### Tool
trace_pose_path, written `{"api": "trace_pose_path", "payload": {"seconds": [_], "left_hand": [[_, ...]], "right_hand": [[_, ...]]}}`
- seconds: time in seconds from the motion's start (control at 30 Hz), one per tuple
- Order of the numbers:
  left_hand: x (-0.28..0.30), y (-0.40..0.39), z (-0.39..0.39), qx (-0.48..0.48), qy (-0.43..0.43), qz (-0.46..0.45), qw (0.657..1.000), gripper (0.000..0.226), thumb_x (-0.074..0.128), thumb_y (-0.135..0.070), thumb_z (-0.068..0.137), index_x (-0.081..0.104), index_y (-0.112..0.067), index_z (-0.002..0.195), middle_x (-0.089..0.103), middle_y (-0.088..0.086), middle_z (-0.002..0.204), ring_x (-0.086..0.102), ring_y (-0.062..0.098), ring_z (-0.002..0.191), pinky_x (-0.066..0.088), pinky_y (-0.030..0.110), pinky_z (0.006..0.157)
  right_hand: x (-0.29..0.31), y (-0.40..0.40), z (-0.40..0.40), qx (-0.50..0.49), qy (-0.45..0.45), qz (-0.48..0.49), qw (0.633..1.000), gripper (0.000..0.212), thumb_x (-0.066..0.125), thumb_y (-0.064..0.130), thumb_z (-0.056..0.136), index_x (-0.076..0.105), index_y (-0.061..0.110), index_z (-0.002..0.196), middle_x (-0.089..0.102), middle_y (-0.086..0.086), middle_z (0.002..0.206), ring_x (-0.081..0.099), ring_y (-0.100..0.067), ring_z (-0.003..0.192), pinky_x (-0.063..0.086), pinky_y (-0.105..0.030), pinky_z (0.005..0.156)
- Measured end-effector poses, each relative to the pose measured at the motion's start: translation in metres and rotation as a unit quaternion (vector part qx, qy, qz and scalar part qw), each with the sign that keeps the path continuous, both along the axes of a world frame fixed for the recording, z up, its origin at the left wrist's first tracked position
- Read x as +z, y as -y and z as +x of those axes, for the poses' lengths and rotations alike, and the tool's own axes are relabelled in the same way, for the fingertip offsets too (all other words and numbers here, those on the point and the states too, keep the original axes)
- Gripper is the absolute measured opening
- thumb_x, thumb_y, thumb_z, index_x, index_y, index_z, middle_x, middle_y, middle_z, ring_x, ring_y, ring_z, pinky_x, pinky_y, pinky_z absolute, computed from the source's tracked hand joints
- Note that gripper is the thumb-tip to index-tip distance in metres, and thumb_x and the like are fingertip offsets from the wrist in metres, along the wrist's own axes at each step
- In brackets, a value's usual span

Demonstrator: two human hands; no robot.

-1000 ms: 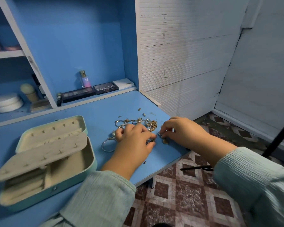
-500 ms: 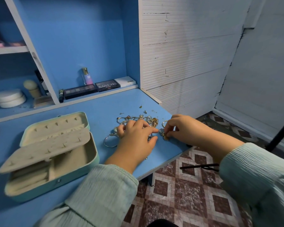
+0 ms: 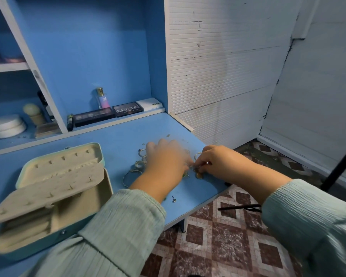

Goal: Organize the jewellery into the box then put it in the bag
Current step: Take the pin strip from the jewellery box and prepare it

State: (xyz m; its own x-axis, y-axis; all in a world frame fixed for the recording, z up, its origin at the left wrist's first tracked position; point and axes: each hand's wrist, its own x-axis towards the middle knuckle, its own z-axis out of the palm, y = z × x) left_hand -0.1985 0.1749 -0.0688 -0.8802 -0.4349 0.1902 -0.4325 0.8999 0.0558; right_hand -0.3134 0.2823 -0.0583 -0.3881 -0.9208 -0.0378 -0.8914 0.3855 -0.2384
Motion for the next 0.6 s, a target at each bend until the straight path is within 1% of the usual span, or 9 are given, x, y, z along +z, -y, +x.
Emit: {"api": "trace_pose_path", "payload": {"seconds": [0.1,0.17,0.3,0.47,0.5,0.6], "left_hand": [[-0.001,0.0,-0.001,0.0,-0.012,-0.008,1.0,0.021,0.052,-0.042,0.092,0.061,-0.045,0.111,0.042,-0.014,0.123,0.027,0.015,0.122,0.004,0.038,0.094],[-0.003,0.0,-0.001,0.004,-0.019,-0.018,1.0,0.02,0.051,-0.042,0.092,0.062,-0.044,0.109,0.043,-0.015,0.122,0.028,0.014,0.121,0.003,0.038,0.091],[-0.005,0.002,0.001,0.019,-0.025,-0.039,0.999,0.021,0.047,-0.042,0.095,0.062,-0.044,0.11,0.043,-0.016,0.122,0.03,0.014,0.119,0.004,0.036,0.086],[-0.008,0.002,0.003,0.018,-0.035,-0.043,0.998,0.024,0.043,-0.043,0.096,0.06,-0.045,0.113,0.042,-0.016,0.123,0.029,0.014,0.119,0.004,0.036,0.088],[-0.009,0.002,0.003,0.017,-0.038,-0.043,0.998,0.025,0.042,-0.043,0.096,0.06,-0.045,0.113,0.042,-0.016,0.123,0.029,0.014,0.119,0.004,0.036,0.088],[-0.011,0.002,0.005,0.015,-0.047,-0.049,0.998,0.025,0.042,-0.043,0.097,0.059,-0.046,0.115,0.042,-0.017,0.124,0.03,0.014,0.119,0.004,0.036,0.09]], "right_hand": [[0.0,0.0,0.001,-0.007,0.007,-0.004,1.0,0.022,0.061,0.023,0.088,0.069,0.024,0.108,0.049,0.006,0.098,0.049,-0.011,0.092,0.041,-0.025,0.082],[0.0,0.0,0.002,-0.009,0.012,0.0,1.0,0.021,0.06,0.023,0.088,0.07,0.023,0.107,0.048,0.007,0.098,0.05,-0.013,0.095,0.042,-0.026,0.083],[0.002,0.002,0.001,-0.002,0.013,0.034,0.999,0.022,0.058,0.024,0.089,0.07,0.022,0.108,0.051,0.004,0.109,0.051,-0.015,0.1,0.043,-0.031,0.091],[0.005,0.006,0.001,-0.013,0.041,0.042,0.998,0.018,0.064,0.026,0.086,0.071,0.022,0.102,0.051,0.004,0.106,0.054,-0.018,0.096,0.05,-0.038,0.083],[0.005,0.006,0.002,-0.014,0.044,0.037,0.998,0.017,0.064,0.025,0.085,0.071,0.022,0.101,0.051,0.005,0.104,0.054,-0.018,0.096,0.05,-0.035,0.081],[0.009,0.006,0.002,-0.009,0.031,0.035,0.999,0.016,0.064,0.023,0.086,0.068,0.021,0.101,0.049,0.007,0.096,0.051,-0.013,0.09,0.04,-0.023,0.073]]}}
